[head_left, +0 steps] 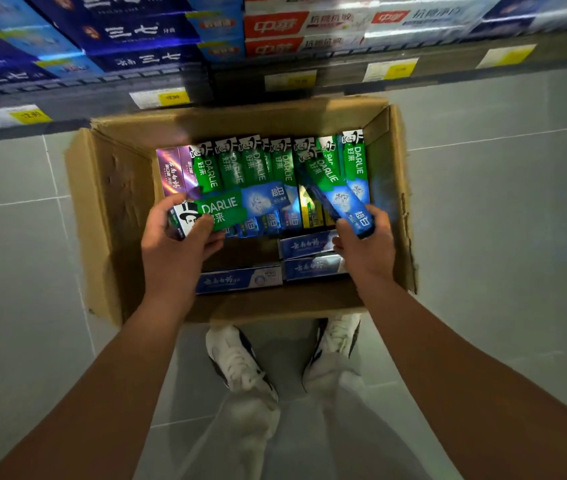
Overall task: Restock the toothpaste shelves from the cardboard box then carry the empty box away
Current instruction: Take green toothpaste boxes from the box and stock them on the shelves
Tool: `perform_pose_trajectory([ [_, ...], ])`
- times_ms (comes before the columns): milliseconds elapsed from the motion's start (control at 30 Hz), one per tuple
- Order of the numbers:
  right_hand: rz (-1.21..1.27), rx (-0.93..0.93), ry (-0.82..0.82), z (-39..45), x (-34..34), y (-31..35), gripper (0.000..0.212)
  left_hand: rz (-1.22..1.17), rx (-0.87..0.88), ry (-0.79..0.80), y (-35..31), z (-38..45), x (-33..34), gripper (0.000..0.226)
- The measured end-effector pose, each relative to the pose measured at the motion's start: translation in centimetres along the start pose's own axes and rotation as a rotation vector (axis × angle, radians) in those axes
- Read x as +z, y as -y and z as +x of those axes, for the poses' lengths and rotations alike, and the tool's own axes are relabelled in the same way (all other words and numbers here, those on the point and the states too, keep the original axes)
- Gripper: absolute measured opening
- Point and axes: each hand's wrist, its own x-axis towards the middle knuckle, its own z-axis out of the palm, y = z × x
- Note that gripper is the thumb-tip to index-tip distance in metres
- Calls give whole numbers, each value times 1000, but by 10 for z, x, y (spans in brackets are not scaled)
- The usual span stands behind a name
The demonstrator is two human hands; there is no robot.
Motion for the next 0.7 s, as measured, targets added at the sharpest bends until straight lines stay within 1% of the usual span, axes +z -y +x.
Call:
perform_pose_trajectory([
  [100, -35, -36, 37, -33, -37, 28, 42, -16, -1, -9, -29, -32, -9, 37],
  [233, -94, -186, 78, -84, -83, 63, 48, -15, 37, 4, -74, -88, -25, 34],
  [300, -77, -186, 95, -114, -107, 86, 49, -33, 33, 11, -102, -120, -35, 35],
  [433, 2, -144, 109, -189, -152, 134, 45, 4, 45, 15, -160, -192, -64, 35],
  [567, -70, -245, 143, -264, -199, 177, 34, 58, 92, 30, -212, -272, -96, 35],
  [700, -109, -338, 188, -331, -236, 211, 26, 106, 139, 12, -245, -347, -131, 36],
])
